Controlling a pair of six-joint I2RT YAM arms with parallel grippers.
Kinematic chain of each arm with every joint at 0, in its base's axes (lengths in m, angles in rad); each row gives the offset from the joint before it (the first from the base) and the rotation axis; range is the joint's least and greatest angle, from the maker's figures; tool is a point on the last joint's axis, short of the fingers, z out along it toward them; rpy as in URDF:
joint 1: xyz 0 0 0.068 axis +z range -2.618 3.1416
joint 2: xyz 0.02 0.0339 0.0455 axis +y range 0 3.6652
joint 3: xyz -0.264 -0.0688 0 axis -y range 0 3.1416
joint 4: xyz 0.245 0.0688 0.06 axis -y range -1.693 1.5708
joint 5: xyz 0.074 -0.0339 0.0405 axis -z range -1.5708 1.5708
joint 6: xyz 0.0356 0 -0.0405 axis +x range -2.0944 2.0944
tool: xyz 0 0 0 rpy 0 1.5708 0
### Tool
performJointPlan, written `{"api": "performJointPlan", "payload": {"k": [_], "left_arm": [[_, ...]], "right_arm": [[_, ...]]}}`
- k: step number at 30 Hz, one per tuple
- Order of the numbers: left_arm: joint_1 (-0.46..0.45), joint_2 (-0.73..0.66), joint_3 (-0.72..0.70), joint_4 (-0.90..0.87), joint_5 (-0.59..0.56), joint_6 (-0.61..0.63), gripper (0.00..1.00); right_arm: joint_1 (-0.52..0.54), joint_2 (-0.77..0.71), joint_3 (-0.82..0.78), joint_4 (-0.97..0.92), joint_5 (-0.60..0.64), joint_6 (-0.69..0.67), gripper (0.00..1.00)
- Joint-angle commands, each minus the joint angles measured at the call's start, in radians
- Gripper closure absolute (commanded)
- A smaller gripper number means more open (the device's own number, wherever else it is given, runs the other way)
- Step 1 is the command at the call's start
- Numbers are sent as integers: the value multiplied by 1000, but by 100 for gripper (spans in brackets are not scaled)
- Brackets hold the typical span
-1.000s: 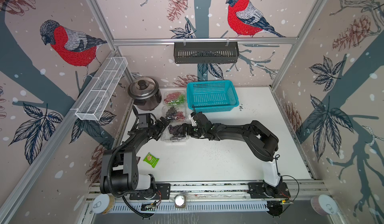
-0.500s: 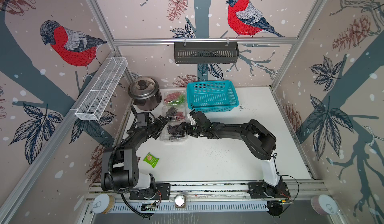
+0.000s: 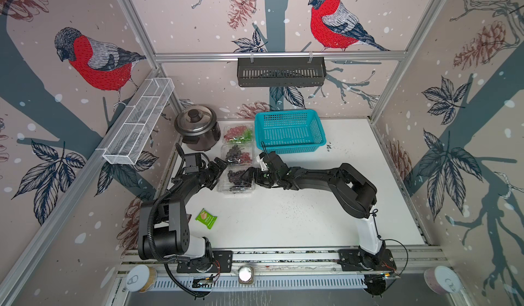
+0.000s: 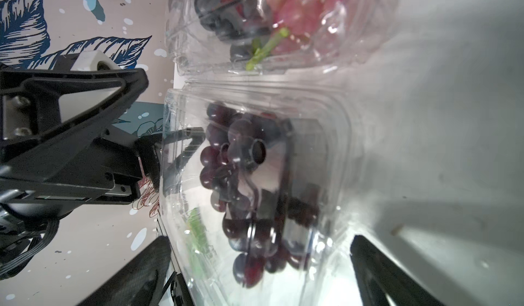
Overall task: Pack grapes into containers
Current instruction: Move the packing box to the center of the board, then reset both arms
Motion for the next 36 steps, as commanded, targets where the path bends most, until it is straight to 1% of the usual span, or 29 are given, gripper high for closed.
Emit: {"api": "performJointPlan", "payload": {"k": [1,5,9,13,17,19,22,25,27,29,33,36], "left_arm": [[14,-13,5,-4,-15,15,3],[31,-16,17,-31,-23,35,3],[38,-48,40,-78,-91,73,3],[39,-113,61,-110,-245,106,3],[39,-209,45,-72,-466,90,3],[38,-244,29,-39,-551,88,3],[39,-267,18,-23,-703,101,3],[39,-283,0,-1,-839,143,3],[39,-311,-31,38,-914,161,3],[39,-344,-88,130,-941,192,3],[39,-365,-196,301,-982,222,3],[38,-350,-237,368,-1011,252,3]], "right_arm": [[-6,-25,-13,20,4,-10,0],[-16,-52,-32,19,7,-24,0],[-35,-100,-61,-6,32,-61,0],[-64,-170,-100,-52,52,-131,0],[-129,-259,-150,-134,90,-210,0],[-176,-310,-184,-170,119,-242,0],[-276,-385,-232,-226,144,-285,0],[-391,-460,-284,-265,191,-308,0],[-474,-510,-316,-300,264,-332,0],[-560,-547,-341,-326,340,-351,0],[-709,-592,-406,-335,433,-375,0],[-772,-635,-455,-316,526,-329,0]]}}
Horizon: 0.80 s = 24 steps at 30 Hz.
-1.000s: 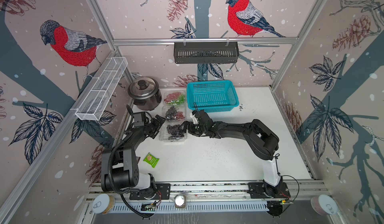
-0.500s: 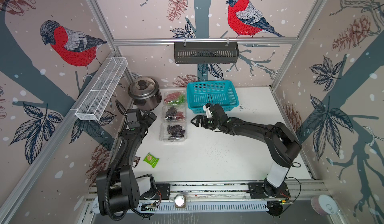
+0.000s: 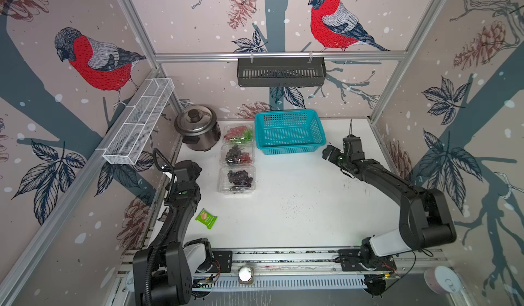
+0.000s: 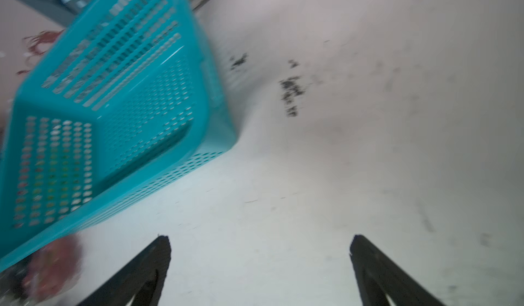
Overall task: Pack grapes into containers
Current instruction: Reset both arms
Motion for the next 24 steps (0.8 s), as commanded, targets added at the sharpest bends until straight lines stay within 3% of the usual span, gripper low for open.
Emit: {"api": "performJointPlan", "payload": {"k": [1,10,14,19,24], "left_arm": [[1,11,-40,190,-85,44,3],[-5,210,-162,514,-6,148,3],[-16,242,-170,601,80,179,3],[-20,201,-243,724,123,232,3],[-38,217,-384,1038,139,287,2]], "right_arm": [[-33,-49,-48,12,163,18,0],[-30,-142,-176,154,609,-45,0],[-21,-160,-259,334,803,-154,0],[-11,-120,-344,567,870,-267,0],[8,-77,-439,804,867,-370,0]]}}
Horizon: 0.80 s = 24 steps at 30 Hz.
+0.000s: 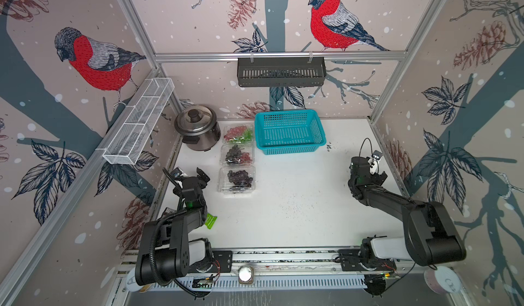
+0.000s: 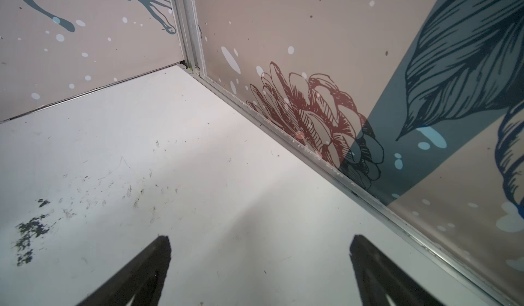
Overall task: Pack grapes into containers
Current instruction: Reset both arms
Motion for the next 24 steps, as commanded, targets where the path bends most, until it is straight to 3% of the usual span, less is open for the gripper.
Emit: {"api": "performJointPlan", "payload": {"k": [1,3,11,15,24], "left_arm": [[-8,19,-24,254,47,64,1],[-14,22,-12,237,44,72,2],[-29,22,-59,326,48,91,2],[-49,50,-74,401,101,145,2],[-51,80,-97,479,158,173,1]], "right_arm": [[18,14,-54,280,41,-123,0],[34,10,-108,422,34,-199,0],[47,-18,-241,680,-100,-300,0],[89,51,-354,966,-117,-379,0],[122,102,-366,1057,-82,-423,0]]}}
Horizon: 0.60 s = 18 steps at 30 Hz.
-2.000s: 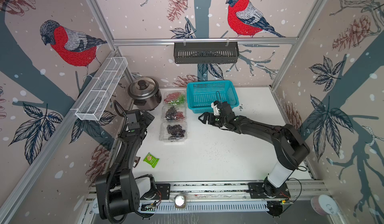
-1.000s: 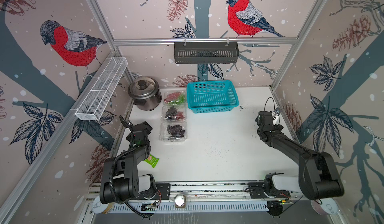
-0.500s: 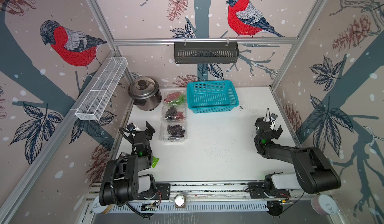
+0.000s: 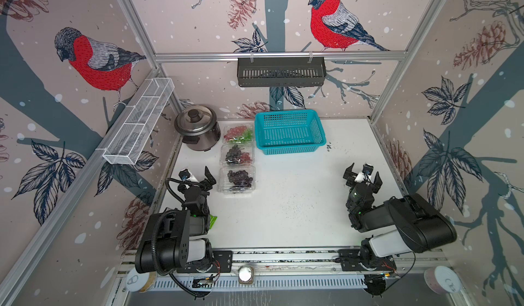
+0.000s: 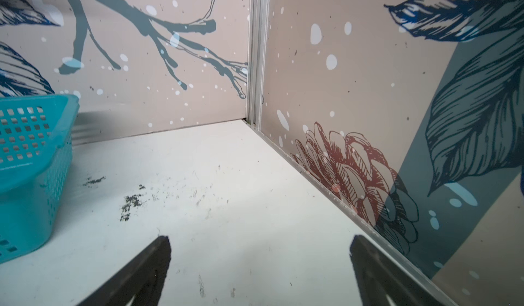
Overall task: Pack grapes into containers
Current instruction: Reset both arms
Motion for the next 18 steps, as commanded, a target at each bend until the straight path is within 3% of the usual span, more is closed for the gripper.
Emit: {"api": "performJointPlan", "payload": {"k": [1,8,18], "left_arm": [[-1,10,3,108,39,31,2],[-7,125,-9,259,118,79,2],[-7,110,50,135,156,91,2]], "right_arm": [[0,2,0,78,12,-23,0],[-75,-61,-27,18,-46,79,0],[-223,-119,-30,-88,-275,191,0]]}}
